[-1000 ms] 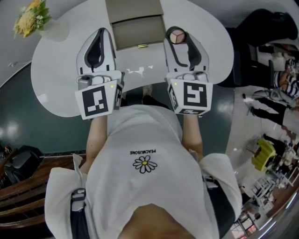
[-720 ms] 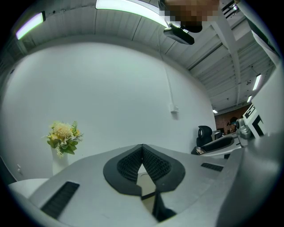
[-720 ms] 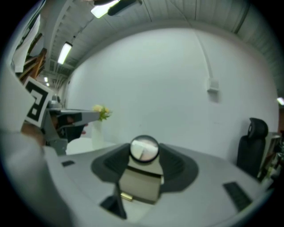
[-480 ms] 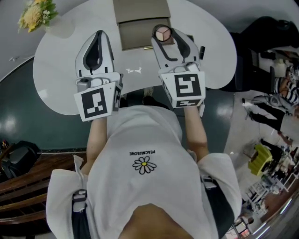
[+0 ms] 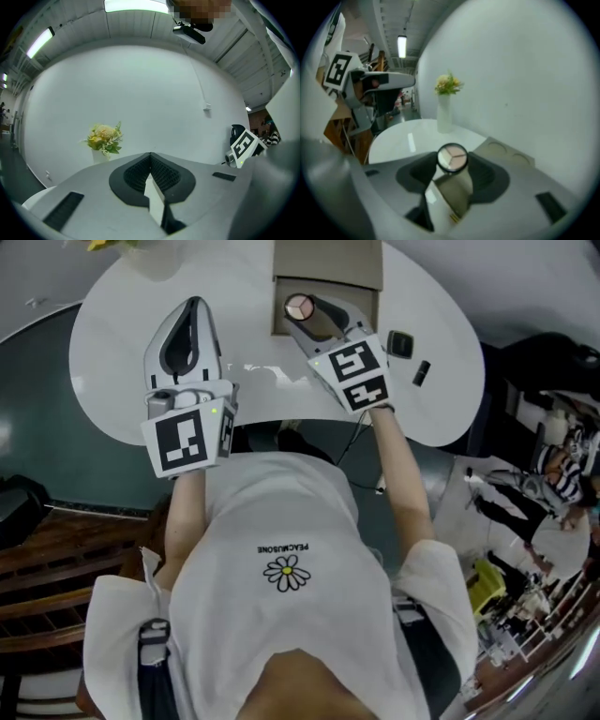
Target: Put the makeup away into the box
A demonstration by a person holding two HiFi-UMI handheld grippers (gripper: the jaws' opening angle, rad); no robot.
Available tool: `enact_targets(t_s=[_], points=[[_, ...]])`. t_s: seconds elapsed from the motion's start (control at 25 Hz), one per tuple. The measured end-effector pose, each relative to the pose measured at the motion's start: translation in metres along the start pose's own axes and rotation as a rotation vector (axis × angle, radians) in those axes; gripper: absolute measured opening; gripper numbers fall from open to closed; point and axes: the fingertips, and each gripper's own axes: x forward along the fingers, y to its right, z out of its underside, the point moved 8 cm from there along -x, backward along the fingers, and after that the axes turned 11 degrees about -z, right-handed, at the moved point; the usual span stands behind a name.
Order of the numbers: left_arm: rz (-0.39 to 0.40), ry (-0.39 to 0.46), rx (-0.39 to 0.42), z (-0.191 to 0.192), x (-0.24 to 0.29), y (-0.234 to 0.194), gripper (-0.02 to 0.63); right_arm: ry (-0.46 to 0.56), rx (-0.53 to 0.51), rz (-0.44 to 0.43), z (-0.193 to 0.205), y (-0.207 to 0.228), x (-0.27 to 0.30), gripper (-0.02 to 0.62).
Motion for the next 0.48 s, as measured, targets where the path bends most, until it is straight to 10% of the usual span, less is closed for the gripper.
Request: enact_targets(t_s=[0.48], points=[[-0.127, -0.053, 0.015, 0.013, -0.009, -0.036, 0.02, -0.342, -0.214, -0.369, 0.044, 0.024, 0.071, 0.23]])
